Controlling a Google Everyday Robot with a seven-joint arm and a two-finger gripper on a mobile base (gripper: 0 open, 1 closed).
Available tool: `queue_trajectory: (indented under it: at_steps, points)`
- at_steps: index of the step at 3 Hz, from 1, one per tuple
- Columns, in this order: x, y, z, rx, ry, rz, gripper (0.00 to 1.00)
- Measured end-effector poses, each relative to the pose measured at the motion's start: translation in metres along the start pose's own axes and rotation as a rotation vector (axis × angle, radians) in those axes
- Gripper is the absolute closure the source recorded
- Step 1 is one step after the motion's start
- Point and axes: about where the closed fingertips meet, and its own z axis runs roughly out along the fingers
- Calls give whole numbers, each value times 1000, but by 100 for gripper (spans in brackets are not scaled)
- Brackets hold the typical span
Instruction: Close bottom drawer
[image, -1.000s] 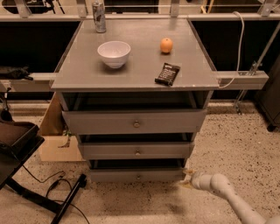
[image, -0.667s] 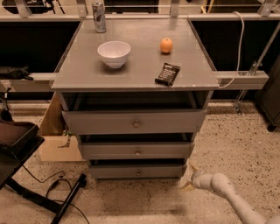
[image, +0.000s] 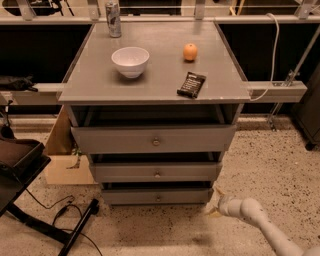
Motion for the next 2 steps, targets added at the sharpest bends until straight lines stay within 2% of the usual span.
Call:
queue_trajectory:
  at_steps: [1,2]
  points:
    - [0,0,0,0,0,0,40]
    - [9,-6,-19,45,52,-26,71]
